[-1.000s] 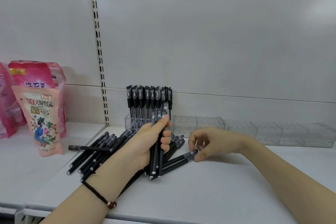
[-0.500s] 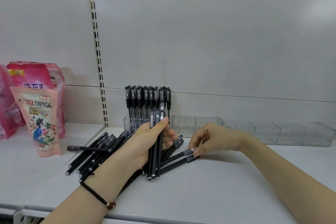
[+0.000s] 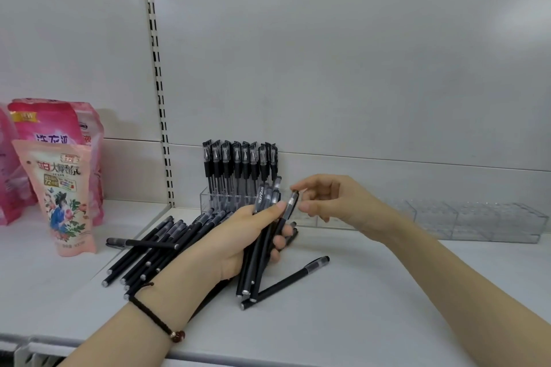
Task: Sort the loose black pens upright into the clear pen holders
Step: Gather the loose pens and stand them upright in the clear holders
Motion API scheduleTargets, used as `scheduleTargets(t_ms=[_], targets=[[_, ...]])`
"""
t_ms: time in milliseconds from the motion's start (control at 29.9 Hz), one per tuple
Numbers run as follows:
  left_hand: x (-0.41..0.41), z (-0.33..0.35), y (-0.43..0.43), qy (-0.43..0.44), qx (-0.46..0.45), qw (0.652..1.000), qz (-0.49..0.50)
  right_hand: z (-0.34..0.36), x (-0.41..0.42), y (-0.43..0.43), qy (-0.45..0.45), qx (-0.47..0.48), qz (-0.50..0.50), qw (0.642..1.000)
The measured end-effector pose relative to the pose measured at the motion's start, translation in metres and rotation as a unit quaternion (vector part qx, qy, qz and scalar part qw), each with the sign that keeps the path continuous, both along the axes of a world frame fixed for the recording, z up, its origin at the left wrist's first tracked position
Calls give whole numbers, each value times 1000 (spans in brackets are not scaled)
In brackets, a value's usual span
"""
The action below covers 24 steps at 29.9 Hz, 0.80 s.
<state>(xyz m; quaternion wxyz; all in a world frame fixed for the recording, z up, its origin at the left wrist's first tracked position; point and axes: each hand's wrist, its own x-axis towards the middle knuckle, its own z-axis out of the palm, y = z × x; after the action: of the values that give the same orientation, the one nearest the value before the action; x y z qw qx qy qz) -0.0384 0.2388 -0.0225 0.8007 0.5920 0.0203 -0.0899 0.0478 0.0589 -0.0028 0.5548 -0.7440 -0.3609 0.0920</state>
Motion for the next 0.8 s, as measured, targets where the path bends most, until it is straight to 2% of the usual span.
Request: scheduleTargets(t_ms=[100, 201, 234, 301, 368, 468, 535, 602, 703, 803], targets=[[6, 2, 8, 12, -90, 995, 33, 1, 1, -13, -10, -106, 28, 994], [7, 6, 14, -8, -156, 985, 70, -4, 2, -25, -54, -305, 53, 949], [7, 6, 15, -15, -169, 982, 78, -7, 2, -25, -63, -345, 48, 935], [6, 8, 16, -17, -176, 981, 83, -11, 3, -24, -76, -364, 40, 927], [3, 10, 18, -16, -144, 986, 79, -11, 4, -24, -76, -326, 54, 941], [2, 11, 23, -22, -45, 996, 75, -3, 1, -22, -23, -187, 61, 980], [1, 12, 25, -25, 0, 999, 36, 5, 0, -14, -10, -90, 49, 995], [-1, 14, 26, -21, 23, 999, -5, 12, -2, -2, -16, -37, 35, 999], [1, 20, 27, -8, 29, 999, -34, 19, -2, 15, -32, -24, 15, 999], [8, 16, 31, 9, -46, 998, -33, 13, 0, 22, -13, 1, -18, 1000]])
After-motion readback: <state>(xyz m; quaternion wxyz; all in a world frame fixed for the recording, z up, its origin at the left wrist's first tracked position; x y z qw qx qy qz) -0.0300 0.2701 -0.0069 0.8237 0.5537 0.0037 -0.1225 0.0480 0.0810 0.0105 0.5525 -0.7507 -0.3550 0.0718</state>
